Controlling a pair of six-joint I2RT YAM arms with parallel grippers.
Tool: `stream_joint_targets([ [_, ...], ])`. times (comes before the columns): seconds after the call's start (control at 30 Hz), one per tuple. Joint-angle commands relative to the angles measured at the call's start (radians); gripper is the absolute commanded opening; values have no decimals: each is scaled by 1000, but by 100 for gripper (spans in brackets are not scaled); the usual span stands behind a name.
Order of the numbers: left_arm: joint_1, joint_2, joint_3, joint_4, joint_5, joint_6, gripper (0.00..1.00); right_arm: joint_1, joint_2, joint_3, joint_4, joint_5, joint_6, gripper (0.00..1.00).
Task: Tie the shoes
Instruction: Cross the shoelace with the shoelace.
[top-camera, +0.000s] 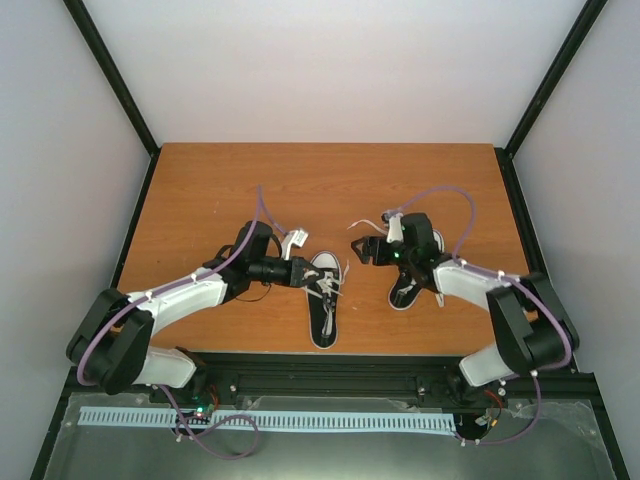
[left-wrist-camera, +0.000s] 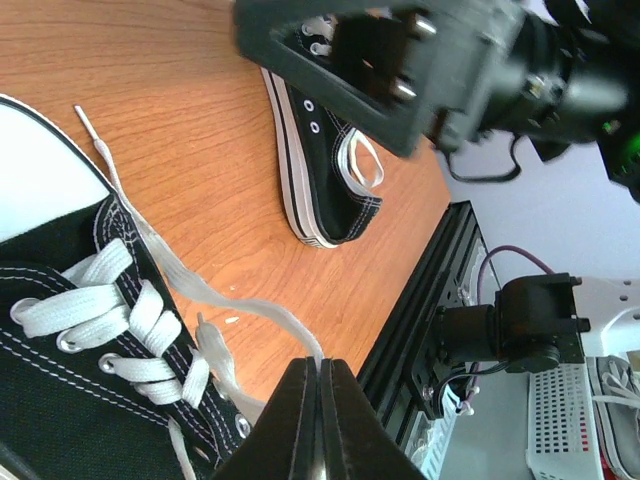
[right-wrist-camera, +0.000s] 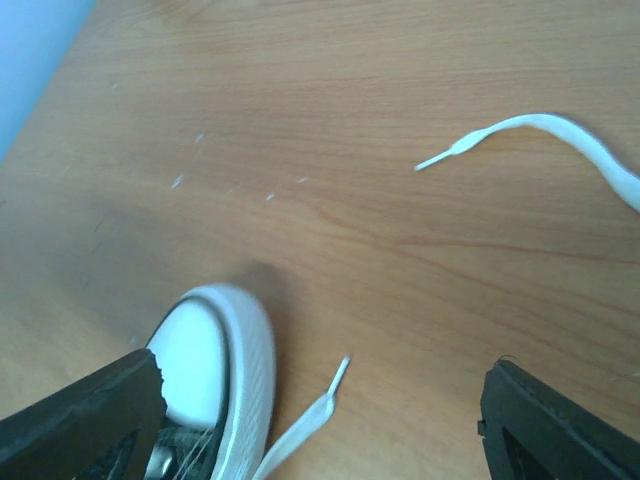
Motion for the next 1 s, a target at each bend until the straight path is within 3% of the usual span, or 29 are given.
stream_joint_targets([
  [0.0, 3, -16, 18, 18, -25, -41, 1, 4, -187, -132, 113, -109, -72, 92],
  [0.17, 3, 11, 53, -42, -45, -81, 1, 107, -426, -296, 170, -76, -80, 100],
  [0.3, 3, 21, 61, -45, -36, -104, 1, 300, -500, -342, 165, 135, -86, 100],
  [0.53, 3, 26, 62, -43, -38, -113, 1, 522, -345, -289, 218, 510, -120, 100],
  [0.77, 3, 39, 71, -44, -34, -115, 1, 605, -158, -218, 292, 638, -144, 97],
  [0.97, 3, 45, 77, -45, -29, -115, 1, 622, -68, -171, 318, 721, -155, 89],
])
